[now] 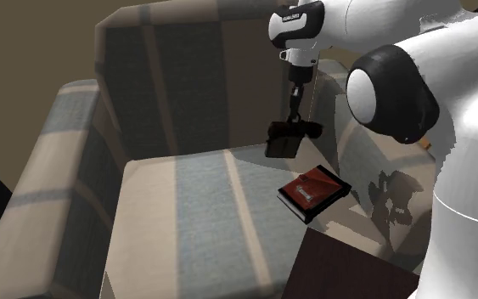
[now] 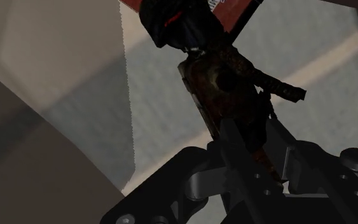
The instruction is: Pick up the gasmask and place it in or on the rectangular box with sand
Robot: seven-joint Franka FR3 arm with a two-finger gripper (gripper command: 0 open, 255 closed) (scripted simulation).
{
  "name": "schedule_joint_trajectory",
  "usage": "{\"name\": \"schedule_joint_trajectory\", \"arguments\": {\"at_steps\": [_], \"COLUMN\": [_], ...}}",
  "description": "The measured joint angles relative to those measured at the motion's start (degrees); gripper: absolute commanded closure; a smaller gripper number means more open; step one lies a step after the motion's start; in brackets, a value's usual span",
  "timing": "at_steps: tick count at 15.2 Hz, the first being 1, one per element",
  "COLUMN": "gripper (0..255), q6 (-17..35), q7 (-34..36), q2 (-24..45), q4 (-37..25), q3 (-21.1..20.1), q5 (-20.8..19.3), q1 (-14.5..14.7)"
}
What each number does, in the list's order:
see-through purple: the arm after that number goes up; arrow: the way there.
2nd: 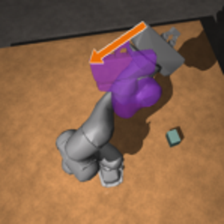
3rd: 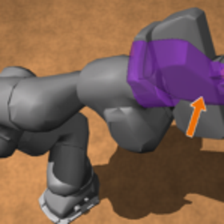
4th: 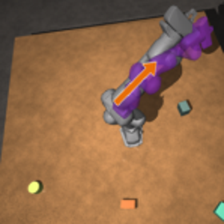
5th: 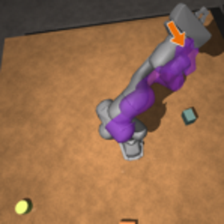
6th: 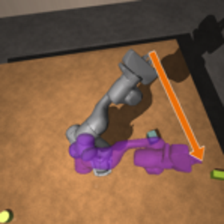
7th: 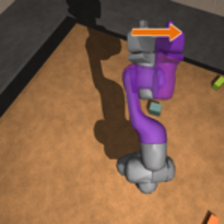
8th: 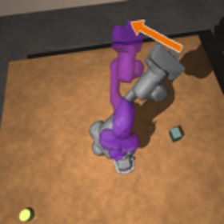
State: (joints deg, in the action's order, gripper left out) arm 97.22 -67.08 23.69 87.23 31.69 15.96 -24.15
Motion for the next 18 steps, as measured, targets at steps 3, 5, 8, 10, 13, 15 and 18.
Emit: {"name": "schedule_joint_trajectory", "arguments": {"at_steps": [3,5,8,10,13,15,18], "gripper": [255,255,255,255,255,255,255], "q6": [0.60,0.58,-0.23,0.65,2.65,4.21,6.29], "q7": [-1.81,-3.10,-4.61,-5.29,-5.57,-5.87,-6.30], "q2": [-5.09,-7.59,-11.91,-13.03,-13.15,-13.00,-12.10], "q4": [5.38,7.64,10.62,12.47,14.62,16.10,17.48], "q3": [1.63,2.61,4.08,4.52,4.50,4.49,4.33], "q5": [-2.47,-3.86,-6.42,-7.09,-7.12,-6.98,-6.38], "q1": [0.07,-0.33,-0.77,-0.99,-0.91,-0.94,-1.04]}}
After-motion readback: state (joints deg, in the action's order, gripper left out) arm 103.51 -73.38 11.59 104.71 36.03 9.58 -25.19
